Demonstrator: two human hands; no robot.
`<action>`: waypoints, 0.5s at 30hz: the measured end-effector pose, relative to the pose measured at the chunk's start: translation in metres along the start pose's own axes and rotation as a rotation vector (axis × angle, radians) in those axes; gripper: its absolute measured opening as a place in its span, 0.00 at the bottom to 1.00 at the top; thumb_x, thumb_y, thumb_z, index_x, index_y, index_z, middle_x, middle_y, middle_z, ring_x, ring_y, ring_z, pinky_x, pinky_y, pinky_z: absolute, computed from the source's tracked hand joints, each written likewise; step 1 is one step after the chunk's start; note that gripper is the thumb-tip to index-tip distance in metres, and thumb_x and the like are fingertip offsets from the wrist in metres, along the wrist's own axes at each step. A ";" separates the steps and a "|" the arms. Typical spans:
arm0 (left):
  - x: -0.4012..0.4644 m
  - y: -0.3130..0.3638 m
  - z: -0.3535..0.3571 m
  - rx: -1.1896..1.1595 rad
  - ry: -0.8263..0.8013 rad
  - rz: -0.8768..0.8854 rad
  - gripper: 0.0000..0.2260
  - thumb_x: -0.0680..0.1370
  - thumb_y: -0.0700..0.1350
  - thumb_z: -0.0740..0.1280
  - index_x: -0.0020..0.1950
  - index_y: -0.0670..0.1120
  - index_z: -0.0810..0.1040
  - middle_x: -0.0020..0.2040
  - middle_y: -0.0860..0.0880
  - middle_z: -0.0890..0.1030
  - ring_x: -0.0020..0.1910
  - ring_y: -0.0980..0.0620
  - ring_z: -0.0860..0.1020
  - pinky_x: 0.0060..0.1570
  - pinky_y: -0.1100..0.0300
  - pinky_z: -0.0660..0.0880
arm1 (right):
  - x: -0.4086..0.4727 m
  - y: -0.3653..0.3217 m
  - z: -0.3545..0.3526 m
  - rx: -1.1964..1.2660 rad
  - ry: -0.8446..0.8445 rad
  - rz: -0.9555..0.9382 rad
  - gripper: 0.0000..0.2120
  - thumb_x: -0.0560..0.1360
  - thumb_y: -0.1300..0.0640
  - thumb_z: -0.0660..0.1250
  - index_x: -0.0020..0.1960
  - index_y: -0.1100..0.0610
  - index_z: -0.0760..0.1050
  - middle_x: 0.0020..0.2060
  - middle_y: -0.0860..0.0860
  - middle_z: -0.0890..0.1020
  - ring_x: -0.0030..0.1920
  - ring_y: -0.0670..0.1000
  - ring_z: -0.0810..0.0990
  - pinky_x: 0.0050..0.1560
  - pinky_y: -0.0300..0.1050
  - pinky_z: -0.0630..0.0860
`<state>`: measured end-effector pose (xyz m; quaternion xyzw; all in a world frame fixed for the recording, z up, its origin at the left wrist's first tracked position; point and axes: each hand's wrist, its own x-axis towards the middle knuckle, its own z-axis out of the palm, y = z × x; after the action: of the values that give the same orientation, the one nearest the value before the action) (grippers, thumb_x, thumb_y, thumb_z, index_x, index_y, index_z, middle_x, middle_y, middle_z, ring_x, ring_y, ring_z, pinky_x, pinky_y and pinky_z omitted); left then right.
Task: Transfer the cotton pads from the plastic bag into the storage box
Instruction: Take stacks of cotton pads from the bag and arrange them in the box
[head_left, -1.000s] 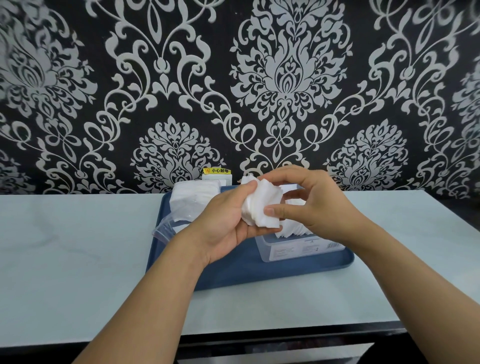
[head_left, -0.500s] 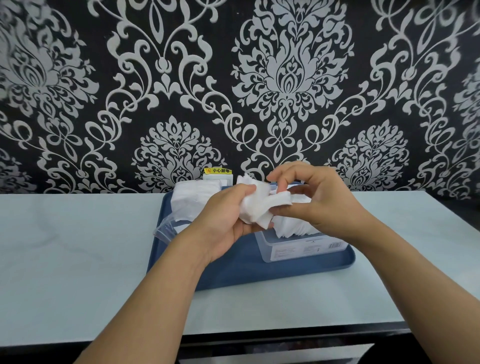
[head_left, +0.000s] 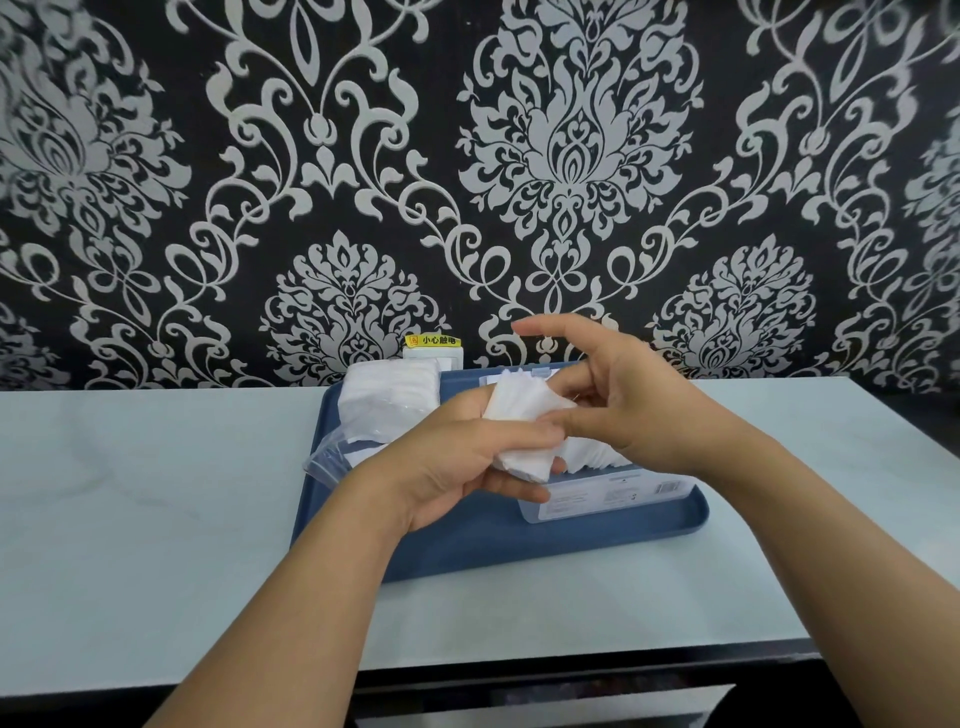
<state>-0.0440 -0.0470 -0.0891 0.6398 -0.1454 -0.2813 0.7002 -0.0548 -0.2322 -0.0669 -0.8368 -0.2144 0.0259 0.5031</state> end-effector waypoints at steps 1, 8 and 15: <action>0.001 -0.001 -0.001 -0.014 0.014 0.005 0.13 0.78 0.36 0.69 0.62 0.43 0.78 0.54 0.41 0.85 0.52 0.42 0.85 0.41 0.53 0.84 | 0.000 0.000 0.002 -0.022 0.013 -0.012 0.34 0.75 0.68 0.72 0.73 0.45 0.65 0.32 0.46 0.81 0.34 0.56 0.75 0.40 0.57 0.75; 0.012 -0.003 0.007 -0.198 0.087 0.079 0.14 0.77 0.32 0.64 0.62 0.39 0.79 0.53 0.39 0.84 0.50 0.43 0.84 0.43 0.52 0.83 | 0.006 -0.012 0.029 0.176 0.350 0.046 0.30 0.76 0.51 0.66 0.76 0.41 0.62 0.71 0.41 0.70 0.71 0.40 0.67 0.64 0.36 0.68; 0.019 -0.004 0.018 -0.148 0.139 0.083 0.14 0.76 0.31 0.62 0.59 0.39 0.79 0.47 0.42 0.86 0.47 0.44 0.86 0.44 0.53 0.83 | 0.011 -0.007 0.032 0.204 0.215 0.143 0.27 0.80 0.36 0.56 0.78 0.41 0.60 0.71 0.38 0.70 0.68 0.35 0.68 0.70 0.39 0.67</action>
<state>-0.0395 -0.0727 -0.0939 0.5978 -0.1017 -0.2167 0.7650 -0.0557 -0.1990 -0.0751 -0.7925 -0.0956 -0.0066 0.6023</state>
